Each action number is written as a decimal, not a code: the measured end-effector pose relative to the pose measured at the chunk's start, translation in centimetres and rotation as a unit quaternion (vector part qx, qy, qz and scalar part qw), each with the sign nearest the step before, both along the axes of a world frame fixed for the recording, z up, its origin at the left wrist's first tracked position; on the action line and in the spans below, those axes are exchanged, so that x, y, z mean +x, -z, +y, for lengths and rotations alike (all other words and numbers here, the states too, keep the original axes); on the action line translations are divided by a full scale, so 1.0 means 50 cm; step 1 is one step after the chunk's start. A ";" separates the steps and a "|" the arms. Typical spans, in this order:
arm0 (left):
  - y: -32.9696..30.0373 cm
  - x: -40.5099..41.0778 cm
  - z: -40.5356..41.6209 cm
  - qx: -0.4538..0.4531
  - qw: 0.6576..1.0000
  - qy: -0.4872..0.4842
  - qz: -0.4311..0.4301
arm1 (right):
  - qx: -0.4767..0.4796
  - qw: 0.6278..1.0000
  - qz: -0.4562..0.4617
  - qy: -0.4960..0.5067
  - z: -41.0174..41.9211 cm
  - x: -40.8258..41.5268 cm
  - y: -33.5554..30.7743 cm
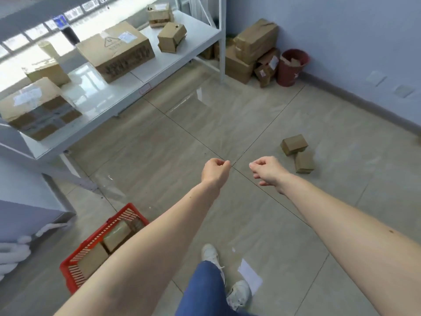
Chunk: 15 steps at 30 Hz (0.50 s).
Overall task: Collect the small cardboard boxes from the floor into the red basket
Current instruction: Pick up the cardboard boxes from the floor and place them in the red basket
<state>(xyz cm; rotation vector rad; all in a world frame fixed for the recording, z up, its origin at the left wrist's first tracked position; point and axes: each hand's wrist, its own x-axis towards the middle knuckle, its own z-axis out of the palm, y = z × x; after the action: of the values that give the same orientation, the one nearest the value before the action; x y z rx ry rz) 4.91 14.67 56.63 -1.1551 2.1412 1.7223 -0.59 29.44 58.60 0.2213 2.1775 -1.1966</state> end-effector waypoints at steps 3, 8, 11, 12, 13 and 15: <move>0.019 -0.091 0.047 0.003 1.000 0.016 -0.010 | 0.002 1.000 -0.014 0.015 0.058 -0.083 0.015; 0.033 -0.271 0.113 0.009 0.999 0.040 -0.014 | 0.005 0.999 -0.020 0.047 0.146 -0.249 0.020; 0.034 -0.378 0.156 0.003 0.998 0.062 -0.019 | 0.001 0.997 -0.020 0.071 0.202 -0.346 0.023; 0.036 -0.412 0.174 0.001 0.997 0.071 -0.022 | 0.000 0.997 -0.020 0.080 0.223 -0.375 0.026; 0.039 -0.444 0.193 -0.001 0.997 0.079 -0.026 | -0.001 0.996 -0.023 0.087 0.244 -0.403 0.030; 0.047 -0.504 0.233 -0.002 0.995 0.093 -0.032 | 0.001 0.994 -0.033 0.101 0.290 -0.456 0.041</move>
<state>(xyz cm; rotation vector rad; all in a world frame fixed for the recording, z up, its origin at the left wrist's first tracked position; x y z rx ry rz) -20.29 26.34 54.29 -0.9643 2.1397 1.5809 -23.37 43.93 56.57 0.4847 2.1377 -1.2769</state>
